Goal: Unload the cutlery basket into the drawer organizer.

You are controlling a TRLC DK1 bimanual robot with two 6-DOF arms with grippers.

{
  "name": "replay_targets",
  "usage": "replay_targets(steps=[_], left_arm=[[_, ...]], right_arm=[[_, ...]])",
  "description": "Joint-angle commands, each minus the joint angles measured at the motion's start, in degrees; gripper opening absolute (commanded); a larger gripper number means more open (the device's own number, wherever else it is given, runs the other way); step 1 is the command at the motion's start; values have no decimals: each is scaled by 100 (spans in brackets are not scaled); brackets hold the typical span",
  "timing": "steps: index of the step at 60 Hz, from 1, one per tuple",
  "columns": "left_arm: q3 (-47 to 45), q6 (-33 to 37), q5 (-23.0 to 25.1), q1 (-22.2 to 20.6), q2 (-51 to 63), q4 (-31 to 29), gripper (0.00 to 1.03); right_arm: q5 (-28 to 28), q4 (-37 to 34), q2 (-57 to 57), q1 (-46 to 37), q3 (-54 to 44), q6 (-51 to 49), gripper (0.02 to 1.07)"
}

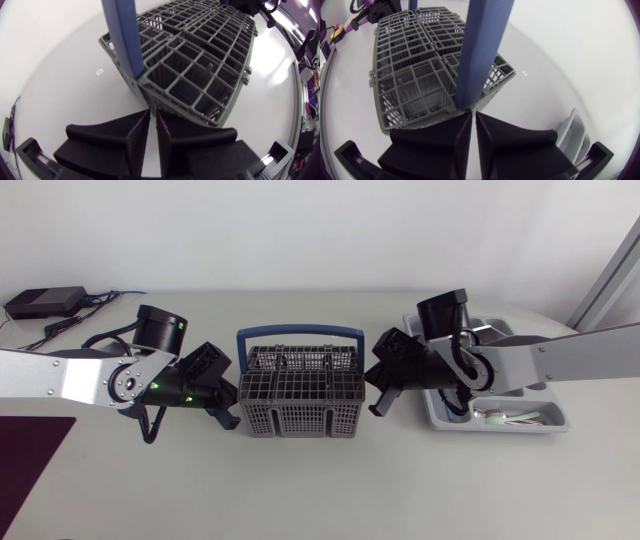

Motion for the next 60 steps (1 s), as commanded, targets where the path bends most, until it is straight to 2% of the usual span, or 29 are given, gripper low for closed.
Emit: replay_targets(steps=[1,21,42,60], left_arm=[[108,95,-10,-35,73,42,16],[90,227,7,229,-6,50,16],[90,333,25,272,47,77,16],[-68,544,218,712,-59,42,16]], right_arm=[[39,47,137,170,179,160,12],[233,12,163,443,214,168,10],[549,56,198,399,135,133,10],[760,188,-338,170,-243,72,11]])
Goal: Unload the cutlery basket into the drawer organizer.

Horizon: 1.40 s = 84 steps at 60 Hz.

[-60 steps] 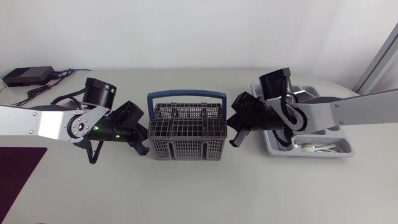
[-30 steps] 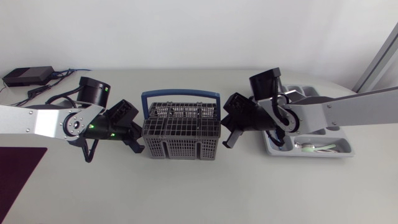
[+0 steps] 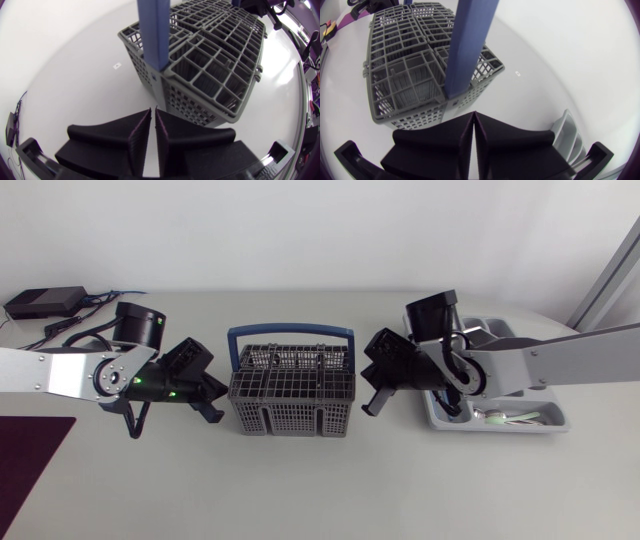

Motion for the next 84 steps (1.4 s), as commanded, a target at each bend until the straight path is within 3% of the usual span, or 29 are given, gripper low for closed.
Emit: replay_targets(steps=[1,16,22,27,29,32,40,42,70,84], left_arm=[[-83,190,100,137,-74,11,16],[-320,313,382,542,-672,-218,16],[-435,295,443,700,-1120,-288,17],[-567,225,443,788,-1533,-288,22],[-619,198,443,796,-1683,-288,28],[-707,128,443,832,-1955,-288,46],[-865,-21,443,946,-2562,-358,98],[-892,-21,443,990,-2702,-393,100],[-1182,-848,426,1719,-4205,-499,100],[-1375,-1516,434,1772,-4864,-376,100]], right_arm=[[69,31,-327,-77,-223,-5,11],[254,-180,-1232,-94,-636,-5,11],[447,-207,-1733,-94,-812,109,23],[526,-295,-2103,-112,-927,232,26],[544,-312,-2261,-147,-988,268,32],[553,-330,-2463,-208,-1085,294,47],[693,-426,-3078,-323,-1401,294,97],[720,-444,-3219,-349,-1471,294,104],[1291,-1191,-5064,-850,-1920,566,103],[1300,-1604,-5847,-1166,-2192,795,103]])
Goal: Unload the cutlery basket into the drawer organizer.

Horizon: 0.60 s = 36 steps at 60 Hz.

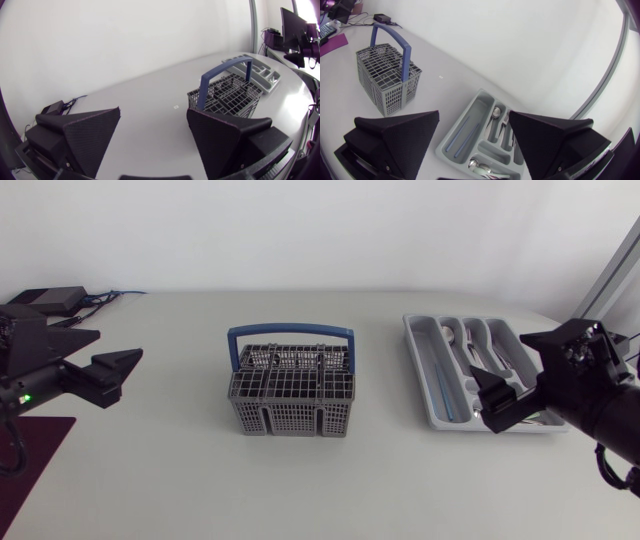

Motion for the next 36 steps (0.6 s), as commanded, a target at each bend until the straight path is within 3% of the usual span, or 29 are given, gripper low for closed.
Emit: replay_targets(steps=[1,25,36], left_arm=[[-177,-427,61,15,-277,98,100],[-609,-1712,61,-129,-1518,57,100],[-1095,-1780,-342,-272,-2048,176,100]], right_arm=[[50,-160,-317,-115,-214,227,103],[74,-611,-1985,-592,-592,524,103],[-25,-335,-2323,-721,-1023,915,103]])
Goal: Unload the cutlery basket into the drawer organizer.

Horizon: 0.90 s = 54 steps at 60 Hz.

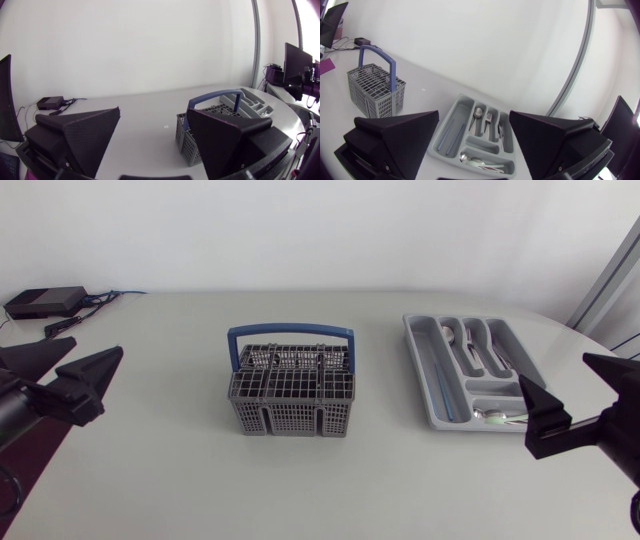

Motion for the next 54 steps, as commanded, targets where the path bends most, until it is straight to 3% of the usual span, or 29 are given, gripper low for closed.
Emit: replay_targets(steps=[1,48,54], left_arm=[[-364,-209,-160,-85,-248,76,100],[-2441,-501,-1882,-698,-2513,584,99],[-2443,-502,-1883,-698,-2515,585,99]], right_arm=[[-28,140,-175,-77,-311,349,103],[-453,1318,-1617,-628,-2150,2015,103],[-454,1319,-1619,-628,-2152,2016,103]])
